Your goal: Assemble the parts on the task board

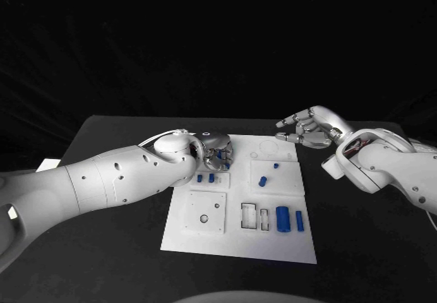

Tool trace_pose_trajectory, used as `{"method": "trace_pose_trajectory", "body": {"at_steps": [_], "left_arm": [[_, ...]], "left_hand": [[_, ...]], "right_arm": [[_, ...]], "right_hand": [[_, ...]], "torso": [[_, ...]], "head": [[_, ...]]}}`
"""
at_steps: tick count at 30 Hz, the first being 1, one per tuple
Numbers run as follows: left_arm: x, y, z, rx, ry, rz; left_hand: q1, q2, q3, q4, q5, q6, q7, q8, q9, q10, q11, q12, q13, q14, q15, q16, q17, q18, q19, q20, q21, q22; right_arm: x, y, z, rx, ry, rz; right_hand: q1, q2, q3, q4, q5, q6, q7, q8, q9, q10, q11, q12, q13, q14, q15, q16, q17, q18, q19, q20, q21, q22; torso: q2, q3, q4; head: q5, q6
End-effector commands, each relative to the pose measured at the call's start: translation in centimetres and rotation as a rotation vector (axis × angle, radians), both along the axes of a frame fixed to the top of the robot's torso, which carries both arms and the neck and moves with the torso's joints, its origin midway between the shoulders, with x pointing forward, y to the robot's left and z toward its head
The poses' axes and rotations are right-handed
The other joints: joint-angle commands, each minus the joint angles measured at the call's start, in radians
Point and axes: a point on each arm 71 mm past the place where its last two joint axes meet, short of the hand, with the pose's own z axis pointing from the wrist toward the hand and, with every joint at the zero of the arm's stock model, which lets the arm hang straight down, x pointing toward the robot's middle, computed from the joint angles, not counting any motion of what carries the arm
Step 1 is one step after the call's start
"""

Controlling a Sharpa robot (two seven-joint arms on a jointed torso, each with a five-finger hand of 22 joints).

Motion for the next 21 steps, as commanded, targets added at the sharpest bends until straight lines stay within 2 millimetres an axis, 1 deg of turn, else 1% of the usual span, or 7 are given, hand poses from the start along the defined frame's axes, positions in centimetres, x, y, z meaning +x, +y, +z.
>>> {"method": "trace_pose_trajectory", "body": {"at_steps": [1,4,9,15,21], "left_arm": [[-0.28,-0.29,-0.38,0.007,0.029,-0.020],[-0.26,-0.27,-0.37,0.004,0.027,-0.019],[-0.24,-0.25,-0.31,-0.004,0.019,-0.019],[-0.27,-0.21,-0.12,-0.020,0.003,-0.017],[-0.53,0.12,0.25,-0.047,-0.001,-0.011]], "left_hand": [[0.011,0.009,0.022,-0.011,0.000,0.019,-0.001,-0.003,0.003,0.019,-0.002,-0.011,0.000,0.050,-0.007,0.000,0.000,-0.015,0.039,-0.006,0.013,0.012],[0.016,0.018,0.051,-0.030,0.000,0.042,0.000,-0.004,0.006,0.046,-0.005,-0.023,-0.001,0.050,-0.006,0.003,0.001,-0.018,0.040,-0.006,0.027,0.029],[0.005,0.017,0.078,-0.050,-0.001,0.059,0.002,-0.011,0.008,0.072,-0.004,-0.043,-0.004,0.050,-0.004,0.005,0.001,-0.020,0.041,-0.005,0.038,0.042],[-0.020,0.008,0.102,-0.074,0.000,0.067,0.005,-0.029,0.007,0.089,-0.001,-0.077,-0.007,0.049,-0.002,0.007,-0.002,-0.021,0.039,-0.003,0.044,0.051],[-0.039,-0.004,0.106,-0.083,0.000,0.071,0.008,-0.038,0.007,0.095,0.002,-0.096,-0.009,0.048,0.001,0.006,-0.008,-0.024,0.041,0.000,0.058,0.067]], "right_arm": [[-0.05,0.14,-0.02,0.000,0.000,0.012],[-0.05,0.14,-0.02,0.000,0.000,0.013],[-0.05,0.15,-0.02,0.000,0.000,0.013],[-0.05,0.15,-0.02,0.000,0.000,0.014],[-0.02,0.16,-0.03,0.001,-0.001,0.014]], "right_hand": [[0.004,0.007,-0.005,-0.001,0.004,-0.007,0.001,-0.001,0.000,-0.005,0.000,-0.006,-0.001,0.056,0.004,-0.006,0.074,0.013,-0.006,-0.002,-0.007,-0.001],[0.004,0.007,-0.005,-0.001,0.004,-0.007,0.001,-0.001,0.000,-0.005,0.000,-0.006,-0.001,0.056,0.004,-0.006,0.074,0.013,-0.006,-0.002,-0.007,-0.001],[0.004,0.007,-0.005,-0.001,0.004,-0.007,0.001,-0.001,0.000,-0.005,0.000,-0.006,-0.001,0.056,0.004,-0.006,0.074,0.013,-0.006,-0.002,-0.007,-0.001],[0.004,0.007,-0.005,-0.001,0.004,-0.007,0.001,-0.001,0.000,-0.005,0.000,-0.006,-0.001,0.056,0.004,-0.006,0.074,0.013,-0.006,-0.002,-0.007,-0.001],[0.004,0.007,-0.005,-0.001,0.004,-0.007,0.001,-0.001,0.000,-0.005,0.000,-0.006,-0.001,0.056,0.004,-0.006,0.074,0.013,-0.006,-0.002,-0.007,-0.001]], "torso": [[0.000,0.0001,0.0002],[0.000,0.0000,0.0001],[0.000,-0.0002,-0.0002],[0.000,-0.0001,-0.0002],[0.000,-0.0011,-0.0002]], "head": [[0.000,-0.001],[0.000,-0.002],[0.000,-0.002],[-0.001,-0.001],[-0.002,-0.001]]}}
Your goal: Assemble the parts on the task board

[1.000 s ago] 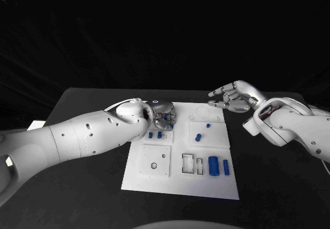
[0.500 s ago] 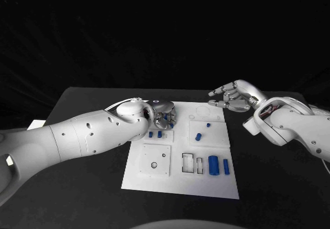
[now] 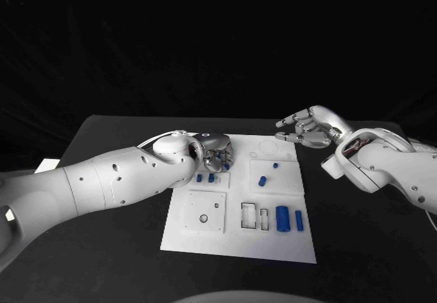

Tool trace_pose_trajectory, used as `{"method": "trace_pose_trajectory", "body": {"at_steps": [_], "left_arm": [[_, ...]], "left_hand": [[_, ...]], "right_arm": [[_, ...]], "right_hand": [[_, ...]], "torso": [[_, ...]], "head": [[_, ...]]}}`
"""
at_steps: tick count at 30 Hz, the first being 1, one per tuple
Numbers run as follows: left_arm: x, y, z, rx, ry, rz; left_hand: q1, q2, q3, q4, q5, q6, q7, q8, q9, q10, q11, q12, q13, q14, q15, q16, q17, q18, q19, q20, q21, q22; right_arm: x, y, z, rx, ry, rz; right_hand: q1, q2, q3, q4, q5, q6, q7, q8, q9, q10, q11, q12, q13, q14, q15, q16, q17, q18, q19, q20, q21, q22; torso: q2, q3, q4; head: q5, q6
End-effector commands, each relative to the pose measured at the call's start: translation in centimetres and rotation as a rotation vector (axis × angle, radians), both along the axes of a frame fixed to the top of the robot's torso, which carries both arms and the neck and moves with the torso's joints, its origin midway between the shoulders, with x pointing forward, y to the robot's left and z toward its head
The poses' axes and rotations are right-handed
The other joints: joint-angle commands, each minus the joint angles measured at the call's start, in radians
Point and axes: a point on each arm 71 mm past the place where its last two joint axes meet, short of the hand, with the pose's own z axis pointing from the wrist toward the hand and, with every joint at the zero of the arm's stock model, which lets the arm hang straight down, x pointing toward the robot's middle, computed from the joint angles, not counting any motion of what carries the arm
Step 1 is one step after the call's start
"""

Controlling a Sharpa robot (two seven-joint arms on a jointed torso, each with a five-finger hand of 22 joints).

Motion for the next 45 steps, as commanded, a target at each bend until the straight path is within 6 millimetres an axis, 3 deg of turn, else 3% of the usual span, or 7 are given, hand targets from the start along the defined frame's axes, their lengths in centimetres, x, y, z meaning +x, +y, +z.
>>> {"method": "trace_pose_trajectory", "body": {"at_steps": [1,18,27,35,45], "left_arm": [[-0.2,0.1,0.4,-0.033,-0.004,-0.001],[-0.7,3.8,2.8,-0.122,0.024,0.081],[-0.5,5.4,2.6,-0.108,0.050,0.118],[-0.2,5.7,2.3,-0.102,0.061,0.132],[0.2,5.6,1.6,-0.079,0.081,0.137]], "left_hand": [[-0.014,-0.001,0.003,-0.004,0.004,0.007,0.000,-0.008,-0.001,0.007,0.002,-0.008,-0.001,0.048,0.002,0.006,-0.002,-0.010,0.041,0.000,0.006,0.005],[-0.050,-0.014,-0.001,-0.004,0.004,0.013,0.001,-0.022,-0.001,0.018,0.004,-0.034,-0.002,0.047,0.004,0.006,-0.008,-0.011,0.040,0.003,0.009,0.011],[-0.055,-0.016,-0.002,-0.003,0.004,0.014,0.000,-0.024,-0.001,0.019,0.004,-0.037,-0.002,0.047,0.004,0.006,-0.009,-0.011,0.040,0.003,0.010,0.012],[-0.058,-0.018,-0.003,-0.003,0.004,0.014,0.000,-0.026,-0.001,0.020,0.004,-0.039,-0.002,0.046,0.005,0.006,-0.010,-0.011,0.040,0.004,0.011,0.013],[-0.058,-0.018,-0.003,-0.003,0.004,0.014,0.000,-0.026,-0.001,0.021,0.004,-0.040,-0.002,0.046,0.004,0.005,-0.011,-0.011,0.040,0.004,0.012,0.015]], "right_arm": [[0.0,0.1,0.0,0.000,-0.001,0.012],[0.1,-0.1,-0.1,-0.002,0.000,0.007],[0.1,-0.1,-0.2,-0.002,0.002,0.006],[0.1,0.0,-0.2,-0.002,0.003,0.007],[0.1,0.0,-0.3,-0.002,0.003,0.008]], "right_hand": [[0.004,0.007,-0.006,-0.001,0.004,-0.007,0.001,-0.001,0.000,-0.004,0.000,-0.006,-0.001,0.056,0.004,-0.007,0.073,0.013,-0.006,-0.002,-0.007,-0.001],[0.004,0.007,-0.006,-0.001,0.004,-0.007,0.001,-0.001,0.000,-0.004,0.000,-0.006,-0.001,0.056,0.004,-0.007,0.073,0.013,-0.006,-0.002,-0.007,-0.001],[0.004,0.007,-0.006,-0.001,0.004,-0.007,0.001,-0.001,0.000,-0.004,0.000,-0.006,-0.001,0.056,0.004,-0.007,0.073,0.013,-0.006,-0.002,-0.007,-0.001],[0.004,0.007,-0.006,-0.001,0.004,-0.007,0.001,-0.001,0.000,-0.004,0.000,-0.006,-0.001,0.056,0.004,-0.007,0.073,0.013,-0.006,-0.002,-0.007,-0.001],[0.004,0.007,-0.006,-0.001,0.004,-0.007,0.001,-0.001,0.000,-0.004,0.000,-0.006,-0.001,0.056,0.004,-0.007,0.073,0.013,-0.006,-0.002,-0.007,-0.001]], "torso": [[-0.001,0.0000,0.0003],[-0.002,-0.0002,0.0066],[-0.001,-0.0001,0.0046],[0.000,-0.0011,0.0032],[-0.002,0.0001,0.0039]], "head": [[-0.001,0.001],[0.004,0.005],[0.007,0.004],[0.009,0.003],[0.009,-0.003]]}}
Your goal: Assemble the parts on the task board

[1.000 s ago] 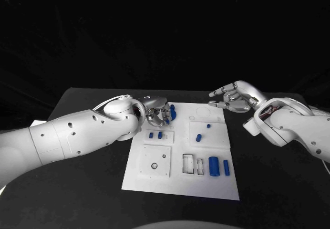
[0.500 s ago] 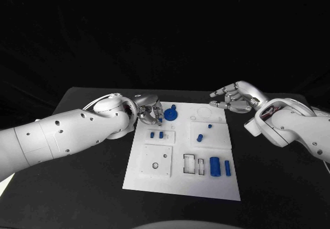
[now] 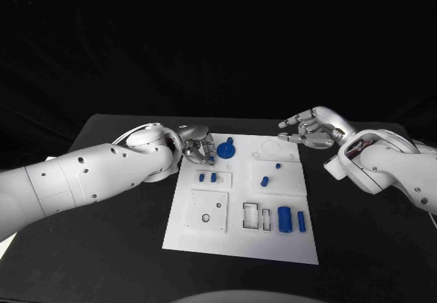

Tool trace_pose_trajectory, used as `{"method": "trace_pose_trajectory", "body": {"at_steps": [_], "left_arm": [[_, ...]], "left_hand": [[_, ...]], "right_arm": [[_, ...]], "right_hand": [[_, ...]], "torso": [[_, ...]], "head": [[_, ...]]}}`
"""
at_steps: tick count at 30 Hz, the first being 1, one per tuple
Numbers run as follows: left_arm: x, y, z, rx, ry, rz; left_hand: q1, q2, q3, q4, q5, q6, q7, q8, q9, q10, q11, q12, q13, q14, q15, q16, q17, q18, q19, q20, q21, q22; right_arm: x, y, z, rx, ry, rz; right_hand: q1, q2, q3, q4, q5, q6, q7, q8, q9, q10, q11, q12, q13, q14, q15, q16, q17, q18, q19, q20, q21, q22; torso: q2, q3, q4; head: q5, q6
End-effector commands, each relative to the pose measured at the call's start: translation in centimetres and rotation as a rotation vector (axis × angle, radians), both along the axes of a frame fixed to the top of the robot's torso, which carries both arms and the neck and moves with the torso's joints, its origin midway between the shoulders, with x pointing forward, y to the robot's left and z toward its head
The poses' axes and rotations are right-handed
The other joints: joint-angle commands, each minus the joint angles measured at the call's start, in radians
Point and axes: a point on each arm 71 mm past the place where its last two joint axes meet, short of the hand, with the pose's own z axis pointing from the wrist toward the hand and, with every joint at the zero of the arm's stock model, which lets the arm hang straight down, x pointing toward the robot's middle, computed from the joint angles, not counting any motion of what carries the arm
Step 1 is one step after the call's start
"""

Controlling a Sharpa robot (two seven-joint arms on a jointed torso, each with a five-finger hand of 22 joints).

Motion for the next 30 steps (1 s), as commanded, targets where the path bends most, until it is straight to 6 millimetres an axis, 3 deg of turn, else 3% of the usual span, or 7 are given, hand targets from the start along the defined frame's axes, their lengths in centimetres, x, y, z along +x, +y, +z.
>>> {"method": "trace_pose_trajectory", "body": {"at_steps": [1,30], "left_arm": [[-0.03,-0.15,-0.41,0.017,0.031,-0.007],[-0.07,-0.37,-1.26,0.055,0.067,-0.008]], "left_hand": [[-0.012,0.000,-0.003,-0.003,0.004,0.007,-0.001,-0.004,0.001,0.010,0.000,-0.007,-0.001,0.046,0.004,0.005,-0.002,-0.011,0.040,0.004,0.006,0.001],[-0.019,-0.006,-0.006,-0.005,0.004,0.002,0.002,-0.013,-0.001,0.007,0.003,-0.018,-0.001,0.046,0.006,0.006,-0.004,-0.012,0.041,0.005,0.011,0.008]], "right_arm": [[-0.05,0.14,-0.04,-0.001,0.000,0.014],[-0.08,0.15,-0.09,-0.001,0.004,0.016]], "right_hand": [[0.004,0.007,-0.006,-0.001,0.004,-0.007,0.001,-0.001,0.000,-0.004,0.000,-0.006,-0.001,0.056,0.004,-0.007,0.074,0.013,-0.006,-0.002,-0.003,-0.001],[0.004,0.007,-0.006,-0.001,0.004,-0.007,0.001,-0.001,0.000,-0.004,0.000,-0.006,-0.001,0.056,0.004,-0.007,0.074,0.013,-0.006,-0.002,-0.003,-0.001]], "torso": [[-0.001,0.0003,0.0007],[0.000,0.0007,-0.0004]], "head": [[-0.001,-0.002],[0.000,-0.007]]}}
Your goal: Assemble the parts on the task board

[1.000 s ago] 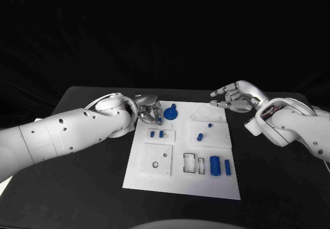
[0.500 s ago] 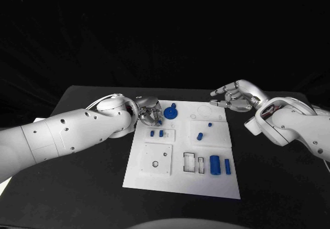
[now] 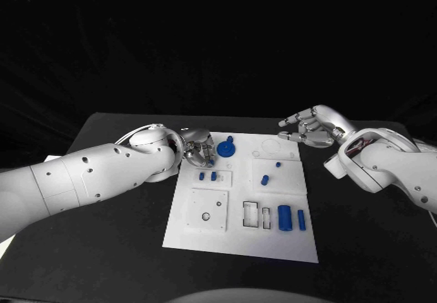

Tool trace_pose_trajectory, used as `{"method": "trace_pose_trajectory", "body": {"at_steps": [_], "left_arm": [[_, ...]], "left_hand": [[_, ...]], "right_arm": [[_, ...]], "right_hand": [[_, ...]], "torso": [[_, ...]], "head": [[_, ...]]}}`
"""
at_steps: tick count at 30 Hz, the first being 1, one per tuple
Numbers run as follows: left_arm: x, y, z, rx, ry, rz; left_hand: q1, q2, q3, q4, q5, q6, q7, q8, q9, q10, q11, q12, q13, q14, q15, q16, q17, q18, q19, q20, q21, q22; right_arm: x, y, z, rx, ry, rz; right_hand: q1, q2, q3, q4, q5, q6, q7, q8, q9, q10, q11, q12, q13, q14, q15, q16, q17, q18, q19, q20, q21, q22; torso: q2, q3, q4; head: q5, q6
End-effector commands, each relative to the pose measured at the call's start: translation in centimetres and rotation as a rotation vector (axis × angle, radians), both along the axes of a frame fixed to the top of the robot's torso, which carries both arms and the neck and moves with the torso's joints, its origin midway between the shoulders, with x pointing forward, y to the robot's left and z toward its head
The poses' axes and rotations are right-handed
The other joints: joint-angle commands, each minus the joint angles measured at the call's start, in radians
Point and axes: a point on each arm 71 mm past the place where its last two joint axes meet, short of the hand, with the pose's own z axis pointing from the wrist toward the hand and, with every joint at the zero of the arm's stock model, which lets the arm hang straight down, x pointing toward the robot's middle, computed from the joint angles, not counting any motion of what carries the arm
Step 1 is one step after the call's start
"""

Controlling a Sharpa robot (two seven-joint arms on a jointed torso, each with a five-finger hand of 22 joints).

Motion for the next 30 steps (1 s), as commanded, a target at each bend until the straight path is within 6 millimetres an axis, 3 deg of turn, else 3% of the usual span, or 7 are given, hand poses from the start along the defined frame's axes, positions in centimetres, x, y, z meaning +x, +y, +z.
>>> {"method": "trace_pose_trajectory", "body": {"at_steps": [1,15,30], "left_arm": [[-0.06,-0.11,-0.29,0.019,0.021,-0.002],[-0.06,-0.08,-0.40,0.021,0.022,-0.001],[-0.05,0.04,-0.42,0.024,0.024,0.006]], "left_hand": [[-0.011,0.002,-0.003,-0.002,0.003,0.002,0.002,-0.006,0.000,0.000,0.003,-0.007,-0.002,0.046,0.006,0.005,-0.001,-0.012,0.041,0.005,0.004,0.000],[-0.014,-0.001,-0.004,-0.004,0.004,-0.004,0.005,-0.014,-0.002,-0.004,0.005,-0.013,-0.002,0.045,0.008,0.005,-0.003,-0.013,0.041,0.006,0.007,0.004],[-0.038,-0.031,-0.014,-0.002,0.003,-0.082,0.034,-0.079,-0.020,-0.059,0.035,-0.061,-0.009,0.040,0.032,-0.002,-0.025,-0.005,0.027,0.025,-0.034,-0.034]], "right_arm": [[-0.06,0.12,-0.05,-0.002,0.003,0.014],[-0.07,0.10,-0.07,-0.003,0.007,0.015],[-0.04,0.00,-0.10,-0.005,0.010,0.011]], "right_hand": [[0.004,0.007,-0.006,-0.001,0.004,-0.007,0.001,-0.001,0.000,-0.004,0.000,-0.006,-0.001,0.056,0.004,-0.007,0.073,0.013,-0.006,-0.002,-0.003,-0.001],[0.004,0.007,-0.007,0.000,0.004,-0.006,0.001,0.000,0.000,-0.002,0.000,-0.006,-0.003,0.057,0.004,-0.008,0.073,0.013,-0.005,-0.002,-0.004,-0.001],[0.004,0.007,-0.007,0.000,0.004,-0.006,0.001,0.000,0.000,-0.003,-0.001,-0.008,-0.005,0.056,0.004,-0.009,0.071,0.013,-0.006,-0.002,-0.005,-0.003]], "torso": [[0.001,0.0002,-0.0006],[0.000,-0.0005,0.0009],[0.000,0.0000,0.0007]], "head": [[-0.001,0.000],[-0.003,-0.003],[-0.002,-0.004]]}}
